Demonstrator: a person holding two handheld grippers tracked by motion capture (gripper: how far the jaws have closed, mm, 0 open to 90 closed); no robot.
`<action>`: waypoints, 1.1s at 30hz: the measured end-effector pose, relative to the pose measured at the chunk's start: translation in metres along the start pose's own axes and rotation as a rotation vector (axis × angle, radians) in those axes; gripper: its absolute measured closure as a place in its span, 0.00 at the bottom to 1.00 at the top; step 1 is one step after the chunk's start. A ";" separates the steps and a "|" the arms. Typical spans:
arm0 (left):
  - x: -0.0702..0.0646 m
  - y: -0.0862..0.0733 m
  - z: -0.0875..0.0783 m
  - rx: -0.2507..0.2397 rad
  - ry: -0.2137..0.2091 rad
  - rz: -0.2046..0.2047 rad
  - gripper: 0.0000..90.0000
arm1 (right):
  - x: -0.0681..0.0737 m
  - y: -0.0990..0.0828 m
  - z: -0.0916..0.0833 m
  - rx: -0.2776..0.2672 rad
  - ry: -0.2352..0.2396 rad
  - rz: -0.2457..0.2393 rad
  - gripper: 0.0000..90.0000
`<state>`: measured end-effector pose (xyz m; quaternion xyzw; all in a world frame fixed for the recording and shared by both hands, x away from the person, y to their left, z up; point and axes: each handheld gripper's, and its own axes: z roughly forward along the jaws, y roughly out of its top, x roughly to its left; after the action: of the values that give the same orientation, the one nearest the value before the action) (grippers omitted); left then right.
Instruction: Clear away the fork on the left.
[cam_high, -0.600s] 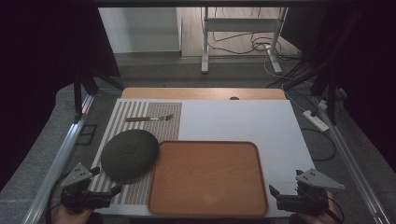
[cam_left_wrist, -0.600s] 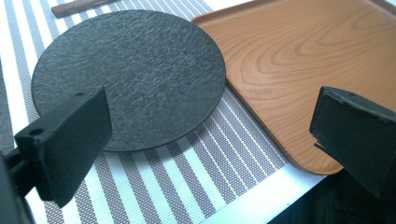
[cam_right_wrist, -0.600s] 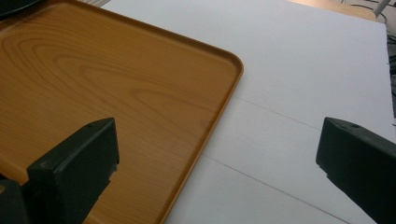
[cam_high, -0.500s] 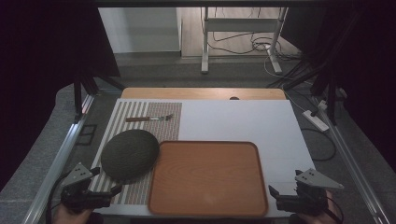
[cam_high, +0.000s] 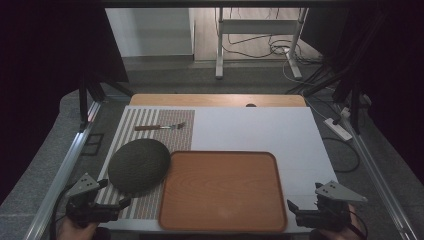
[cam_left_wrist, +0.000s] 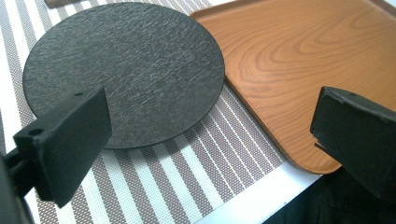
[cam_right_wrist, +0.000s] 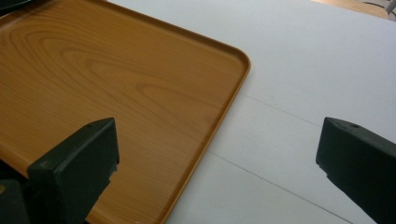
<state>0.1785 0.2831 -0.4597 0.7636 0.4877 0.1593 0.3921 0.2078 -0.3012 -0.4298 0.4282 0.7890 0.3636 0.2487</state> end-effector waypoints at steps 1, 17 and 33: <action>0.000 0.000 0.000 0.002 0.000 0.000 0.00 | 0.000 0.000 0.000 0.000 0.000 0.000 0.00; -0.007 0.009 0.007 0.026 0.013 0.054 0.00 | 0.001 0.000 0.001 0.011 -0.001 -0.010 0.00; 0.004 0.016 0.019 0.026 -0.034 0.050 0.00 | 0.002 0.000 0.002 0.016 0.001 -0.020 0.00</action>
<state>0.2027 0.2748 -0.4602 0.7833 0.4637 0.1497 0.3861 0.2086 -0.2990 -0.4308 0.4220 0.7964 0.3550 0.2483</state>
